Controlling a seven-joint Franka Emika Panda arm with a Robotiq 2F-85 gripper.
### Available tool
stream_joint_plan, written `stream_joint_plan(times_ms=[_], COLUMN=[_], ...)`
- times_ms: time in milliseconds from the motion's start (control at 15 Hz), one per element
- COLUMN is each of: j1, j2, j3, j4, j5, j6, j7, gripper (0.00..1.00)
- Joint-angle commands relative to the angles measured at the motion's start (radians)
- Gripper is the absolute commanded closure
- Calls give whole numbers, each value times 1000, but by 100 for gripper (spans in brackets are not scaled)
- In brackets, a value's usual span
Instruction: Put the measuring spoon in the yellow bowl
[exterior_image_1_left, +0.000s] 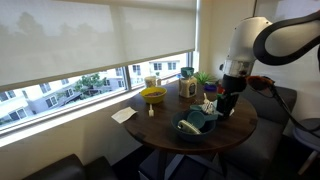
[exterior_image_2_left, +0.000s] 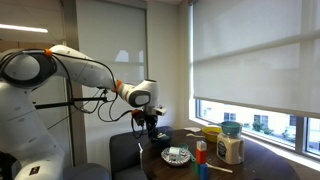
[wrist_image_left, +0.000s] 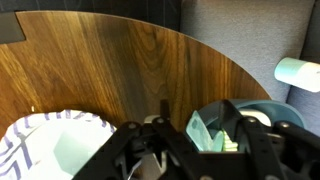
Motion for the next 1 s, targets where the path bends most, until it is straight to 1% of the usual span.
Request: stream_joint_plan(times_ms=[0,67,133,200,267,333,400,467,533,667,733,800,933], j1=[5,4,3,3,2,1,1,1,0,-1,-1,-1,-2], j2=[18,19,20,22,23,24,24,26,28,30,32,34,37], j3=[-13,-13,-12,-12,-11,-9,-10,-11,-11,-11,-10,-10,-9], j4=[38,40,40,40,39,38,37,38,38,38,38,38,39], j5=[35,30,28,26,23,18,18,22,21,23,23,23,21], j6=[12,15,16,16,16,16,16,17,18,20,21,21,24], j7=[-5,-2,0,2,4,7,6,7,8,11,14,15,20], gripper=[76,80,77,71,71,56,45,37,32,42,62,65,78])
